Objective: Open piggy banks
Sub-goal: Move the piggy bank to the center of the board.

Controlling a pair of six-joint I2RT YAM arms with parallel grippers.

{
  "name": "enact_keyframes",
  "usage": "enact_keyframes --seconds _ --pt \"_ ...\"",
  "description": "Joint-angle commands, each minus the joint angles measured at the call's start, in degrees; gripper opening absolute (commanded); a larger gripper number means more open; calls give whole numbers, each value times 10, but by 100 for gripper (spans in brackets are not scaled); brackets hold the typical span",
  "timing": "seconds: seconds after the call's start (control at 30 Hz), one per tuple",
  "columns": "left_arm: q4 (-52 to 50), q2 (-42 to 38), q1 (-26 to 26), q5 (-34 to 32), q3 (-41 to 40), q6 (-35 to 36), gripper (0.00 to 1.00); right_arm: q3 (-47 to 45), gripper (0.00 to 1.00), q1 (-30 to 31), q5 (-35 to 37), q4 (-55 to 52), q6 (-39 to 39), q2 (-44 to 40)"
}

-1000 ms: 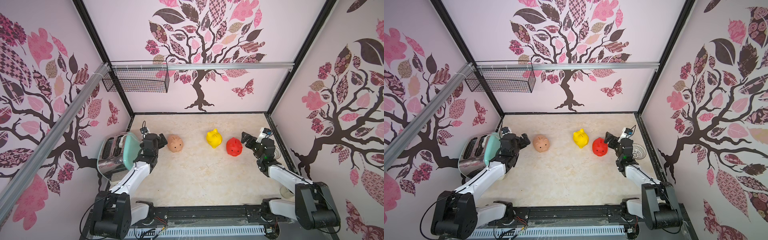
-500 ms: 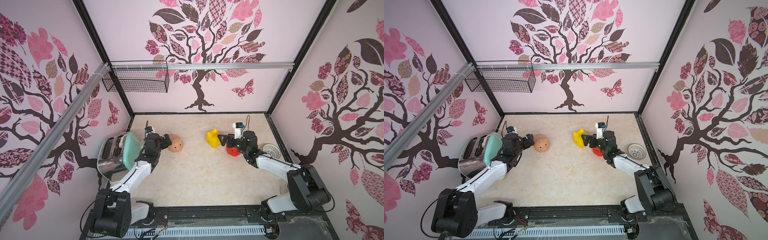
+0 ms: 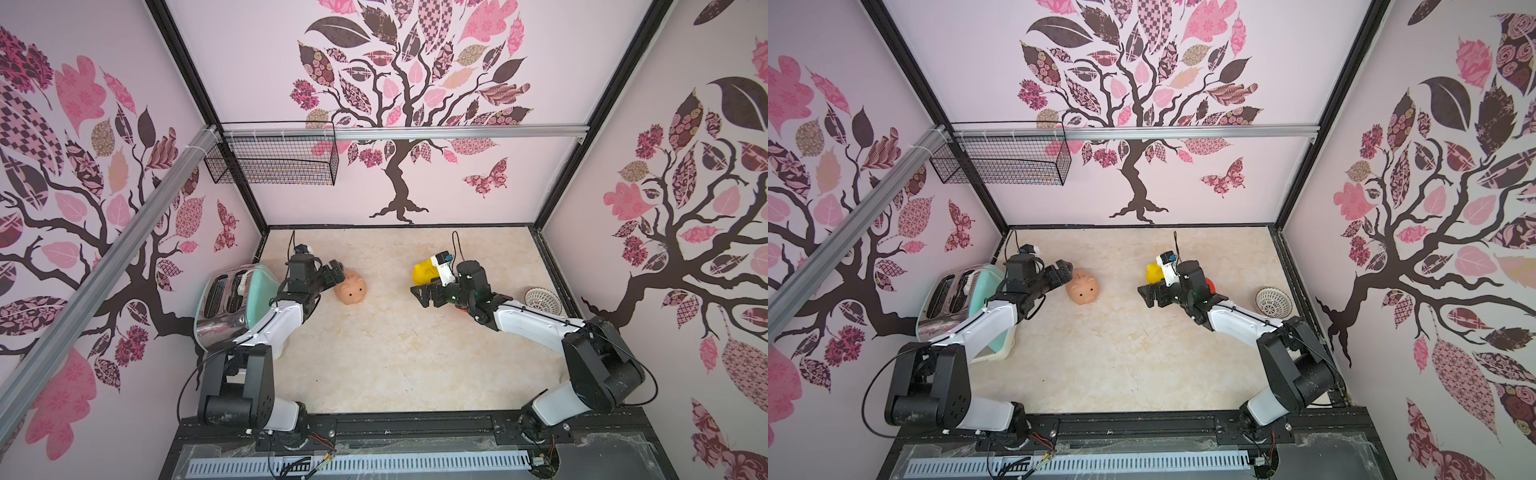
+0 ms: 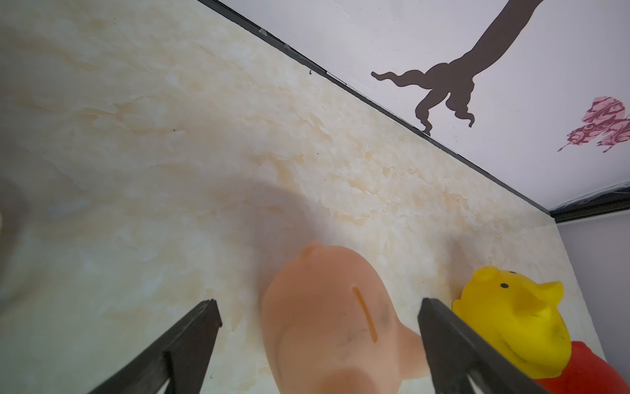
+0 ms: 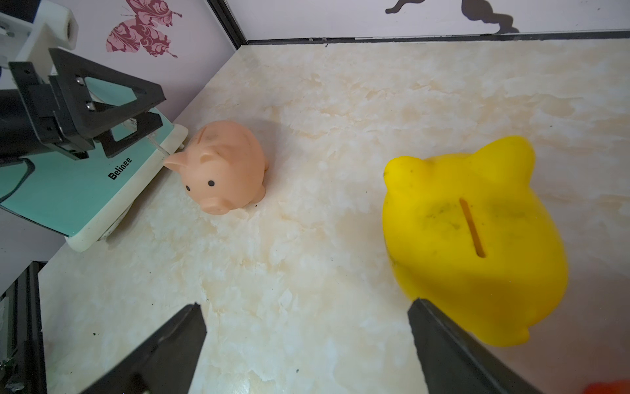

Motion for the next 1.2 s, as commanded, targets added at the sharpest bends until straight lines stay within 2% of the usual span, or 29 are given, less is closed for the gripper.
enact_keyframes --seconds 0.0,0.37,0.67,0.87,1.0,1.17 --pt "-36 26 0 21 26 -15 96 13 100 3 -13 -20 -9 1" --pt "-151 107 -12 -1 115 -27 97 -22 100 3 -31 19 -6 -43" --pt "-170 141 -34 6 150 -18 98 -25 100 3 -23 22 -4 -44" --pt "-169 158 -44 41 162 -6 98 -24 100 3 -18 22 0 -41" --pt "-182 164 -53 39 170 8 98 -26 100 3 6 20 4 -42" --pt "-189 166 -61 45 177 33 97 -41 100 3 86 25 14 -65"
